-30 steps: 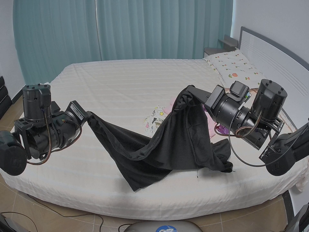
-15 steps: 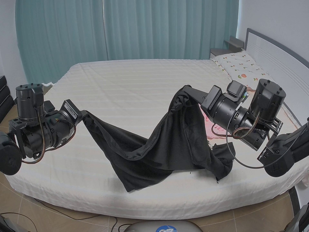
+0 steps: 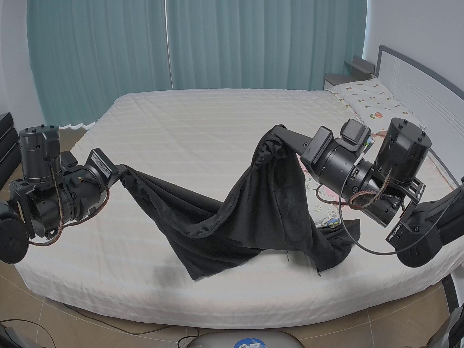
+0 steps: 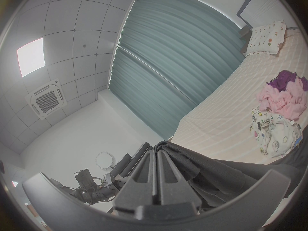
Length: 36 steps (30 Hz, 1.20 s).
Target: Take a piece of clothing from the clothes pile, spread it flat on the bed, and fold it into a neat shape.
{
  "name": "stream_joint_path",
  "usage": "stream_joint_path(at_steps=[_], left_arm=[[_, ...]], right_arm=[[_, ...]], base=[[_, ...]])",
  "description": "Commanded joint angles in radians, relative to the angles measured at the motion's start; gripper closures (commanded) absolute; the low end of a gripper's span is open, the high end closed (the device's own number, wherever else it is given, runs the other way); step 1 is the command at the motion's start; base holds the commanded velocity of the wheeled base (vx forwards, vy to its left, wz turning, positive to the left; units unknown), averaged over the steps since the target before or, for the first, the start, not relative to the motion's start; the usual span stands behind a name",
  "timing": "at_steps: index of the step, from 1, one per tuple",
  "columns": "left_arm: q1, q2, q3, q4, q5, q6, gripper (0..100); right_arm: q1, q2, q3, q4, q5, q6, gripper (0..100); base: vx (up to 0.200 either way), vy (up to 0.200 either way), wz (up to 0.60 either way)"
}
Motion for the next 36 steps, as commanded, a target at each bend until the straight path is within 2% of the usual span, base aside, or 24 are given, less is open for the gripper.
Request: stream_joint_path(at_steps=[1,17,23,33,36], left_arm=[[0.000,-0.005,0.005,-0.001,0.001,-0.001,100],[0.000,-0.019,0.036,-0.001,0.000,-0.001,100],[-0.009,-0.017,0.082,-0.004,-0.036,0.001,100],[-0.038,-0.039,0.133,-0.002,-0.051,-0.002,100],[-0.055,-0.085,0.134,0.001,-0.053,-0.038,100]], right_arm=[[0.002,0.001,-0.002,-0.001,0.000,0.000,100],[-0.013,0.000,0.017,0.001,0.000,0.000,100],[-0.048,-0.028,0.099,-0.001,0.000,0.000,100],[-0.041,-0.115,0.210,0.001,0.000,0.000,100],[-0.024,-0.175,0.259,0.001,0.000,0.000,100]], base=[[0.000,0.200,0.00],[0.000,0.200,0.00],[0.000,0.000,0.00],[-0.200,0.000,0.00],[-0.200,0.000,0.00]])
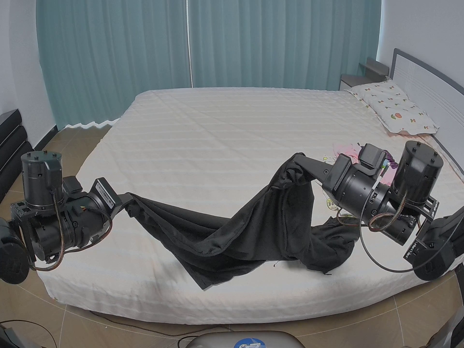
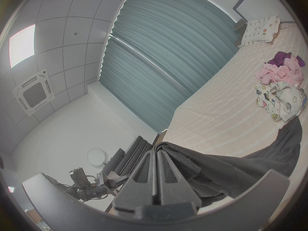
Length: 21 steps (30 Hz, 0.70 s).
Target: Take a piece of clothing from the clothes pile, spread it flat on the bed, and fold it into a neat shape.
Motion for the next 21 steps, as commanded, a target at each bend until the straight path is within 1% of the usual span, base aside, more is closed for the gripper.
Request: stream_joint_path(at_steps=[1,4,5,10,12,13,16,17,18,19,20,21], left_arm=[[-0.026,-0.075,0.008,0.005,-0.002,-0.032,100],[-0.040,-0.120,0.004,0.030,-0.002,-0.033,100],[-0.040,-0.120,0.004,0.030,-0.002,-0.033,100],[-0.044,-0.216,-0.013,0.057,-0.003,-0.032,100],[-0.044,-0.233,-0.026,0.057,-0.006,-0.032,100],[-0.043,-0.239,-0.039,0.059,-0.014,-0.033,100],[-0.038,-0.238,-0.073,0.059,-0.014,-0.033,100],[-0.034,-0.233,-0.090,0.059,-0.014,-0.033,100],[-0.034,-0.233,-0.092,0.059,-0.014,-0.033,100],[-0.029,-0.227,-0.115,0.059,-0.014,-0.033,100],[-0.029,-0.227,-0.115,0.059,-0.014,-0.033,100],[-0.021,-0.206,-0.130,0.059,-0.014,-0.033,100]], right_arm=[[0.025,-0.116,0.079,0.000,0.000,0.000,100],[0.051,-0.196,0.108,0.009,0.000,-0.006,100],[0.051,-0.196,0.108,0.009,0.000,-0.006,100],[0.091,-0.394,0.089,0.060,0.000,-0.015,100],[0.092,-0.435,0.057,0.092,0.000,-0.015,100],[0.089,-0.457,0.014,0.115,0.000,-0.015,100],[0.057,-0.470,-0.090,0.132,0.005,-0.011,100],[0.029,-0.469,-0.135,0.135,0.014,-0.008,100],[0.025,-0.467,-0.139,0.136,0.014,-0.008,100],[-0.017,-0.449,-0.199,0.159,0.020,-0.005,100],[-0.017,-0.449,-0.199,0.159,0.020,-0.005,100],[-0.061,-0.414,-0.262,0.198,0.034,0.005,100]], base=[[-0.200,0.000,0.00],[-0.200,0.000,0.00],[-0.200,0.000,0.00],[0.000,0.000,0.00],[0.000,0.000,0.00],[0.000,0.000,0.00],[0.000,0.000,0.00],[0.000,0.000,0.00],[0.000,0.000,0.00],[0.000,0.000,0.00],[0.000,0.000,0.00],[0.000,0.000,0.00]])
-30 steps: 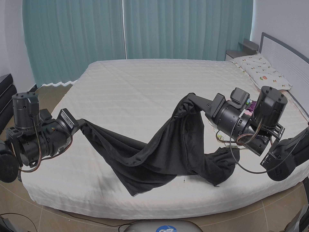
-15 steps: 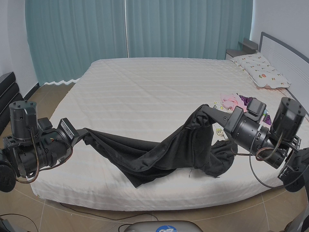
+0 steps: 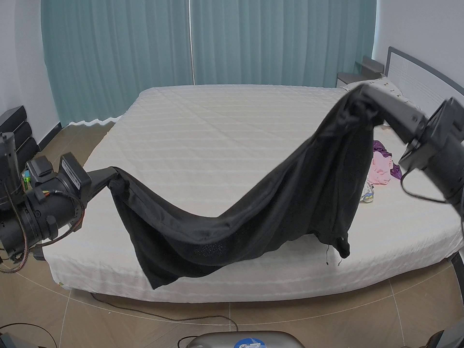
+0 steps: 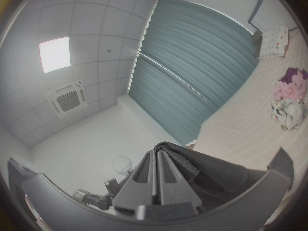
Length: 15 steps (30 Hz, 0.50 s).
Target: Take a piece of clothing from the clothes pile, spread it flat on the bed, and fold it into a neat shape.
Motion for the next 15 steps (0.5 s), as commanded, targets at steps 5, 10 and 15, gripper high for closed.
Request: stream_joint_path(at_steps=[5,10,15], left_arm=[[0.049,0.103,-0.135,0.002,-0.002,-0.006,100],[0.066,0.230,-0.184,0.002,-0.002,-0.061,100],[0.087,0.348,-0.215,-0.007,-0.002,-0.073,100]], right_arm=[[-0.166,0.146,-0.362,0.150,0.043,0.068,100],[-0.258,0.355,-0.472,0.158,0.044,0.068,100],[-0.307,0.501,-0.546,0.158,0.037,0.068,100]], base=[[0.000,0.000,0.00],[0.000,0.000,0.00],[0.000,0.000,0.00]])
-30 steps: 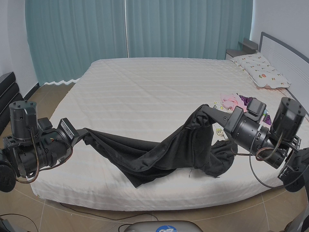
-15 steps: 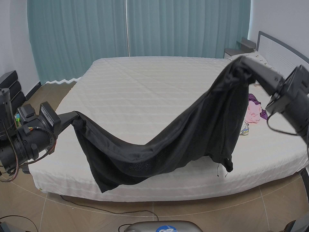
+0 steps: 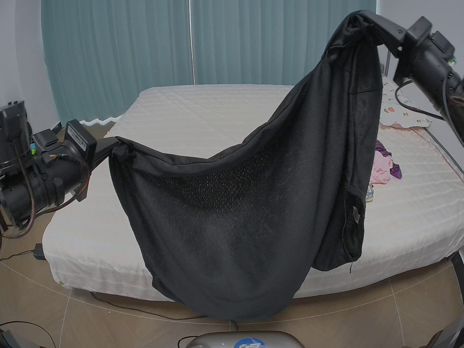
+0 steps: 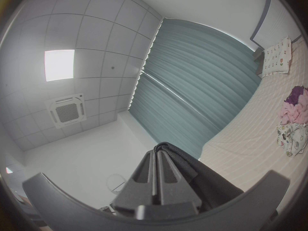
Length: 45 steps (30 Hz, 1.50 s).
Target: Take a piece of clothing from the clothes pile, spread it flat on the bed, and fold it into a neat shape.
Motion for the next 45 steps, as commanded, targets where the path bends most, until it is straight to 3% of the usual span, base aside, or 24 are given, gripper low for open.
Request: stream_joint_path(at_steps=[1,8,29,41,42,43,44,45], left_arm=[[0.038,0.221,-0.081,-0.009,0.000,-0.024,100],[0.058,0.323,-0.162,-0.011,-0.001,-0.024,100],[0.098,0.672,-0.415,-0.003,-0.023,-0.018,100],[0.103,0.810,-0.477,-0.013,-0.023,-0.014,100],[0.107,0.830,-0.504,-0.013,-0.021,-0.014,100],[0.115,0.843,-0.524,-0.013,-0.023,-0.017,100],[0.124,0.859,-0.549,-0.011,-0.023,-0.018,0],[0.129,0.876,-0.569,-0.011,-0.023,-0.018,0]], right_arm=[[-0.096,0.271,-0.122,0.011,0.002,0.004,100],[-0.131,0.361,-0.195,0.002,0.004,0.001,100],[-0.124,0.602,-0.189,-0.059,-0.032,-0.037,100],[-0.125,0.751,-0.215,-0.114,-0.078,-0.037,100],[-0.127,0.771,-0.232,-0.113,-0.082,-0.039,0],[-0.128,0.782,-0.243,-0.113,-0.082,-0.039,0],[-0.130,0.800,-0.255,-0.111,-0.084,-0.039,0],[-0.131,0.820,-0.264,-0.105,-0.087,-0.040,0]], base=[[0.000,0.000,0.00],[0.171,0.000,0.00],[0.200,0.000,0.00],[0.000,0.000,0.00],[0.000,0.000,0.00],[0.000,0.000,0.00],[0.000,0.000,0.00],[0.000,0.000,0.00]])
